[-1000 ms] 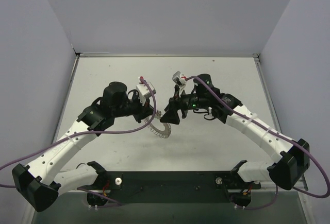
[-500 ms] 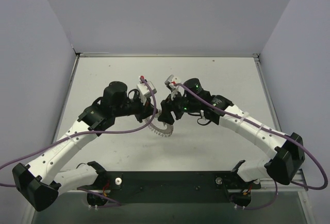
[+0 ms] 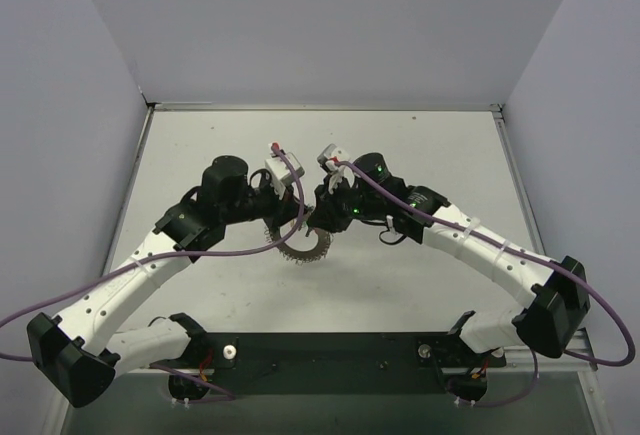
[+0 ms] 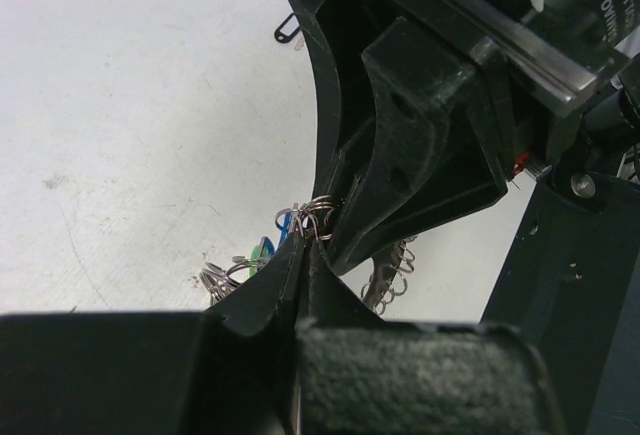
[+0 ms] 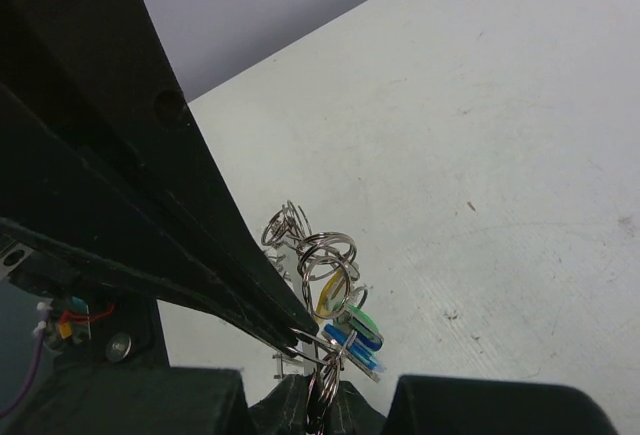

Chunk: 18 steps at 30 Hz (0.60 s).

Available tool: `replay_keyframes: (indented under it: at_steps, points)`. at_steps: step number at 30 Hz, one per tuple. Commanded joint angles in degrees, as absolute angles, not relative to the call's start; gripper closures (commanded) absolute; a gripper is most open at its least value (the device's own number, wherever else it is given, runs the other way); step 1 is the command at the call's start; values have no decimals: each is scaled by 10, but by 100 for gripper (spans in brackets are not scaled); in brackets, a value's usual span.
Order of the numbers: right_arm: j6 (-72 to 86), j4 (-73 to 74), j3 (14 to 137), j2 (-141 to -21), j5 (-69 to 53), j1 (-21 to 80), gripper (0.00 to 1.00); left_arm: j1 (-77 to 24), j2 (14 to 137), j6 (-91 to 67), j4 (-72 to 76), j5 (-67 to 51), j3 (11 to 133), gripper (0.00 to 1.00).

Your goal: Put the keys on the keyring

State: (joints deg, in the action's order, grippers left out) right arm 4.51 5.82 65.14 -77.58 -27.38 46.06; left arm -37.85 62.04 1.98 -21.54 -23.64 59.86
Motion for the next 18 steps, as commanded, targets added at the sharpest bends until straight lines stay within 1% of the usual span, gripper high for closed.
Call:
replay_keyframes:
  at_steps: [1, 2, 3, 4, 6, 7, 11, 18]
  points:
    - [45, 23, 642, -765, -270, 437, 100, -383, 589, 3, -175, -220, 625, 81]
    - [44, 19, 638, -761, -287, 434, 100, -383, 585, 4, -169, -209, 622, 71]
    - [41, 18, 632, -755, -296, 425, 100, -382, 579, 3, -164, -205, 621, 63]
    - [38, 18, 628, -752, -302, 421, 100, -382, 568, -13, -161, -201, 619, 47]
    - [32, 16, 620, -738, -329, 408, 100, -379, 556, -15, -154, -193, 613, 36]
    - [26, 15, 612, -735, -339, 403, 100, -377, 547, -15, -154, -193, 613, 28]
    - [7, 17, 597, -712, -379, 392, 100, -360, 539, -4, -195, -202, 621, 23]
    - [-25, 55, 599, -684, -424, 391, 100, -314, 563, 36, -273, -297, 646, 24]
